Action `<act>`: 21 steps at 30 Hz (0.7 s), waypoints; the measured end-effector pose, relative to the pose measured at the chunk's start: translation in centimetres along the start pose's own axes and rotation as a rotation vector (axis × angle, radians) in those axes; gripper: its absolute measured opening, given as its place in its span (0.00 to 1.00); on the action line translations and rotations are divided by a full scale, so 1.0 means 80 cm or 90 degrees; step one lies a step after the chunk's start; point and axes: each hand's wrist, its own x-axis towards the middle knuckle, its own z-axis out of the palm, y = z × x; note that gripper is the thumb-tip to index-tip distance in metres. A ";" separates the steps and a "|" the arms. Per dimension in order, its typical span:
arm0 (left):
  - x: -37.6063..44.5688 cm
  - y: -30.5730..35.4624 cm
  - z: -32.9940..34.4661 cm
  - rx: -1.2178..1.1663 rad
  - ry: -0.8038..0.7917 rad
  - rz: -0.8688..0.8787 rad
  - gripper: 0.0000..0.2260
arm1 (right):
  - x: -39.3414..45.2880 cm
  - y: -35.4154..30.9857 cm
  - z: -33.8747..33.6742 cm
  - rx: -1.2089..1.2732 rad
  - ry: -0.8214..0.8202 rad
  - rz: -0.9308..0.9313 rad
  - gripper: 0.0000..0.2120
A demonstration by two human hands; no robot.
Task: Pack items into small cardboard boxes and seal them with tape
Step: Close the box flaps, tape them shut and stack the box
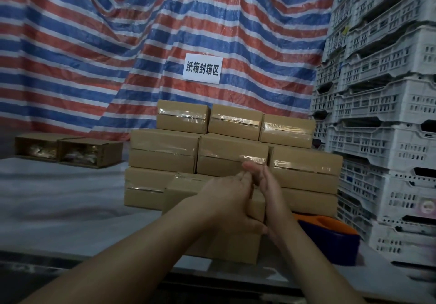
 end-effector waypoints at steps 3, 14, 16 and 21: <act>-0.005 -0.003 -0.012 -0.214 0.015 -0.002 0.39 | -0.001 0.008 -0.001 0.045 0.013 0.005 0.22; -0.094 -0.086 0.010 -0.533 0.196 -0.352 0.43 | -0.013 0.037 0.003 0.124 0.028 0.120 0.17; -0.104 -0.085 0.030 -0.655 0.217 -0.384 0.41 | -0.015 0.038 0.004 0.133 0.031 0.130 0.16; -0.113 -0.084 0.051 -0.826 0.218 -0.383 0.34 | -0.017 0.034 0.002 0.076 0.055 0.205 0.24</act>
